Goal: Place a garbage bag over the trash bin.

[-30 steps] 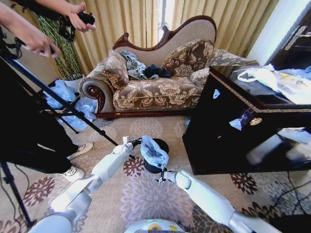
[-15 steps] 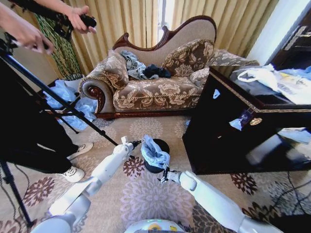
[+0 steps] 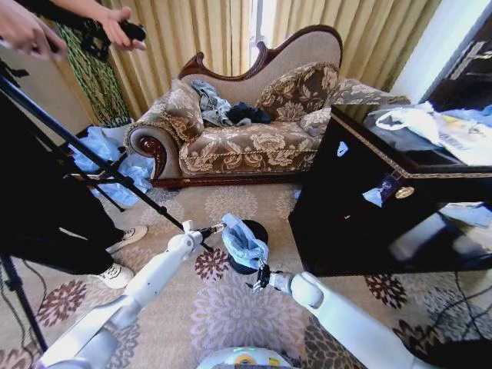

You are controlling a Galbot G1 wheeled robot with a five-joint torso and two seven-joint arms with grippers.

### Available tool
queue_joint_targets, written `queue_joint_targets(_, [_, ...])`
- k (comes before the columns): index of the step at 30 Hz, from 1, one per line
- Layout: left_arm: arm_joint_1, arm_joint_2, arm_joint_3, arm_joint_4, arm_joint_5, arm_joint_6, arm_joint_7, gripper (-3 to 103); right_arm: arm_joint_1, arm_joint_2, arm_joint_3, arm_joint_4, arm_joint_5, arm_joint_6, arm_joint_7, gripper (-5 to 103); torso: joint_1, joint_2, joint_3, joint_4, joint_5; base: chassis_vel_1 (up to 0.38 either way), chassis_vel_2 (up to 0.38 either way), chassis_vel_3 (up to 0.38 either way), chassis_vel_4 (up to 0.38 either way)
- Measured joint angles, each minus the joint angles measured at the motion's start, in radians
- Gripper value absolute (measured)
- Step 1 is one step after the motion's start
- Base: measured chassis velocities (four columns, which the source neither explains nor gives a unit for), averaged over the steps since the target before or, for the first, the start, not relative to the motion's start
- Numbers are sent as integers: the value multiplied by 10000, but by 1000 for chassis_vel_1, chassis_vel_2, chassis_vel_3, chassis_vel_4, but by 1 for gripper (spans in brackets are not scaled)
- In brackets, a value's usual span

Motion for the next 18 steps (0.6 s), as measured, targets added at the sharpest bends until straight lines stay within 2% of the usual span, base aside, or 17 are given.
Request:
queue_joint_targets(1, [162,153,-66,-255,330,0,-4,97,-6,-42,101,193,92,-21,8,100,0,0,0,-1,-2,0,0,0,0])
queue_joint_targets(2, [162,153,-66,-255,330,0,-4,97,-6,-42,101,193,92,-21,8,100,0,0,0,-1,-2,0,0,0,0])
queue_joint_targets(4, [714,709,-213,-1102,1749,-207,73,97,100,-42,376,540,285,-52,126,100,0,0,0,-1,0,0,0,0,0])
queue_joint_targets(6, [807,792,-239,-1242,1993,-270,91,96,151,-17,401,563,313,-65,140,100,0,0,0,1,0,0,0,0,0])
queue_joint_targets(9, [1309,1303,-455,-2289,3949,-822,195,94,798,383,439,424,446,-116,288,100,0,0,0,5,-1,0,0,0,0])
queue_joint_targets(10, [1309,1303,-455,-2289,3949,-822,195,94,798,383,439,424,446,-116,288,100,0,0,0,5,-1,0,0,0,0])
queue_joint_targets(12, [1248,1459,-506,-2731,5164,-1138,259,93,1182,679,386,121,410,-114,407,100,2,0,0,5,1,0,0,0,0])
queue_joint_targets(13, [1248,1459,-506,-2731,5164,-1138,259,93,1182,679,386,121,410,-114,407,100,2,0,0,5,1,0,0,0,0])
queue_joint_targets(15, [835,1459,-375,-2849,5775,-1248,294,92,1379,957,409,-175,232,-107,512,100,2,0,0,1,3,0,0,0,0])
queue_joint_targets(18, [426,1356,-189,-2658,6015,-1312,356,91,1554,1272,485,-632,0,-59,620,100,2,0,0,-2,2,0,0,0,0])
